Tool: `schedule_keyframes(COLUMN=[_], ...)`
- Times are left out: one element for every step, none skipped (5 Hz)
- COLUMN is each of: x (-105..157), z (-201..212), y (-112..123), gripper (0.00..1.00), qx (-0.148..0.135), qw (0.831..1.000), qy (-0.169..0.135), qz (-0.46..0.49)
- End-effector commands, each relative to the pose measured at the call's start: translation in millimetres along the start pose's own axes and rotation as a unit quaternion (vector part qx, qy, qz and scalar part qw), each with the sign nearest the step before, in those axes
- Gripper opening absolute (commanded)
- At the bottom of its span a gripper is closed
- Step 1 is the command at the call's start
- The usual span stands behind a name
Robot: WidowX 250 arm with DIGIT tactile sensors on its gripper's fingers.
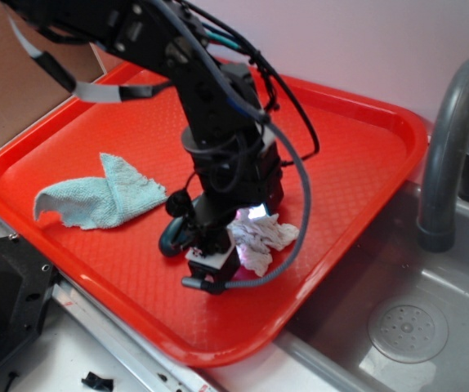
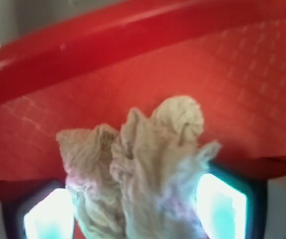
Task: Grab the white paper.
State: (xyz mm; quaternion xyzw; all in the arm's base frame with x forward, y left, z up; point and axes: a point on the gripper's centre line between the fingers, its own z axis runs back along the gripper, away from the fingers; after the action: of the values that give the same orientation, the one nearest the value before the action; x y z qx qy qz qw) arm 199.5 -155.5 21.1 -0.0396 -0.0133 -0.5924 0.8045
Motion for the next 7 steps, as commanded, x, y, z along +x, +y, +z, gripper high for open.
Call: schedule_keyframes(x=[1,-1,-7,-15,-38,-68,-93], z=[-1,0,36,85,136,182,205], y=[-12,-6,3,5,1,-13,-30], gripper=[0.00,0.00,0.00,0.00,0.00,0.00,0.00], qx=[0.022,0.012,0.020,0.041,0.051,0.063,0.061], qw=[0.999,0.997,0.980,0.952,0.907,0.849,0.812], qy=[0.023,0.051,0.078,0.048,0.035,-0.011,-0.056], qz=[-0.007,0.055,0.180,0.300,0.417,0.525,0.578])
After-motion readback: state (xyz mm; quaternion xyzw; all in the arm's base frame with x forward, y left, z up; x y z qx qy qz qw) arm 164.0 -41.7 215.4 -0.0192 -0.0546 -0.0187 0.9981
